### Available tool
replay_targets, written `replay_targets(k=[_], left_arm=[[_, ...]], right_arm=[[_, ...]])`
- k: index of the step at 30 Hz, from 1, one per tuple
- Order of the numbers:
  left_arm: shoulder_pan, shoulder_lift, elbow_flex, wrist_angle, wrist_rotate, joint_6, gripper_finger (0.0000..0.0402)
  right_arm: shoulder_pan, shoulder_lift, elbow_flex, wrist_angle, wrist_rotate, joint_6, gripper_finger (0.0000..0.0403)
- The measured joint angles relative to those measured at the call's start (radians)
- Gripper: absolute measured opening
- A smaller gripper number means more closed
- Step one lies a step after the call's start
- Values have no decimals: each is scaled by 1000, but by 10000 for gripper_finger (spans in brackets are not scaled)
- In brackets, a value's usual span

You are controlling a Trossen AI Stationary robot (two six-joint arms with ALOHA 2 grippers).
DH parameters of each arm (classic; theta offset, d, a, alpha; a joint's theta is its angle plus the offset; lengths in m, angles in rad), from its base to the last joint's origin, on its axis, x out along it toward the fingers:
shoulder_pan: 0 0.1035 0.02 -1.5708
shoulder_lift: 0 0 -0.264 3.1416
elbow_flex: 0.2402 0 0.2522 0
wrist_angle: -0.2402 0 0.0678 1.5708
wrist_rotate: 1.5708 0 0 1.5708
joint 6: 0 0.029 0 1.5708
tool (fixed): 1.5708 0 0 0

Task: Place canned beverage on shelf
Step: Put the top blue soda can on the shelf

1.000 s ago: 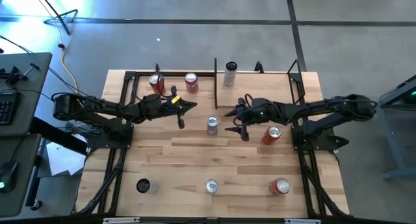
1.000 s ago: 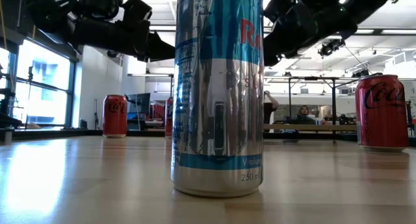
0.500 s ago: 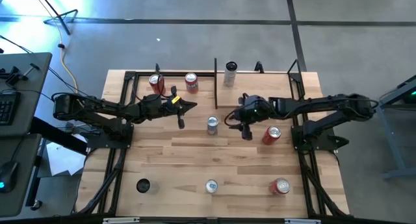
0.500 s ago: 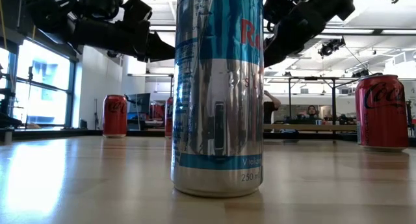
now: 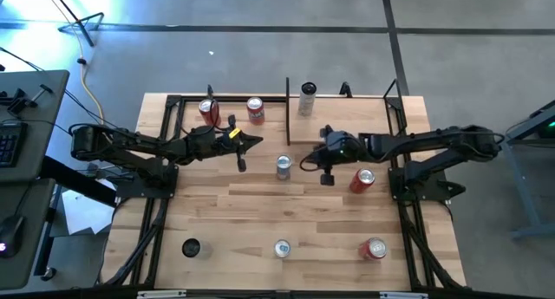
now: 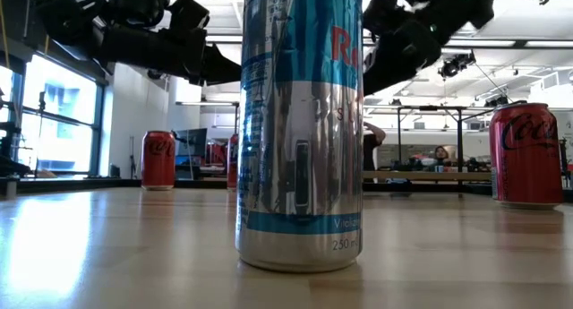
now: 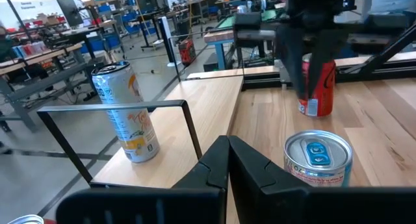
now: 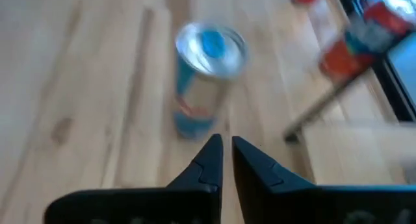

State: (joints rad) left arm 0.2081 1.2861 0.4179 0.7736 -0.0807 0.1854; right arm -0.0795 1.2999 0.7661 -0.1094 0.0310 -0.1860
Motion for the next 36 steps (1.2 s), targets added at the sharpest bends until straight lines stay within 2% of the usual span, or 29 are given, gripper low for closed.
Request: replay_targets(k=[3,5,9,12,15,23,26,29,36], left_arm=[[0,0,0,0,0,0,0],[0,0,0,0,1,-1,0],[0,0,0,-1,2,-1,0],[0,0,0,4,2,0,1],[0,0,0,15,2,0,0],[0,0,0,18,2,3,0],[1,0,0,19,2,11,1],[1,0,0,23,3,12,0],[1,0,0,33,3,20,0]], right_arm=[[-27,0,-124,241,-93,5,3],[-39,-3,-189,347,-96,33,7],[-51,-27,-250,468,-92,101,10],[-49,-26,-239,454,-93,122,22],[-35,-25,-218,437,-101,117,63],[1,-23,-167,427,-114,108,251],[4,-14,-139,430,-114,108,299],[4,32,-109,436,-114,107,321],[0,206,-18,461,-74,71,325]])
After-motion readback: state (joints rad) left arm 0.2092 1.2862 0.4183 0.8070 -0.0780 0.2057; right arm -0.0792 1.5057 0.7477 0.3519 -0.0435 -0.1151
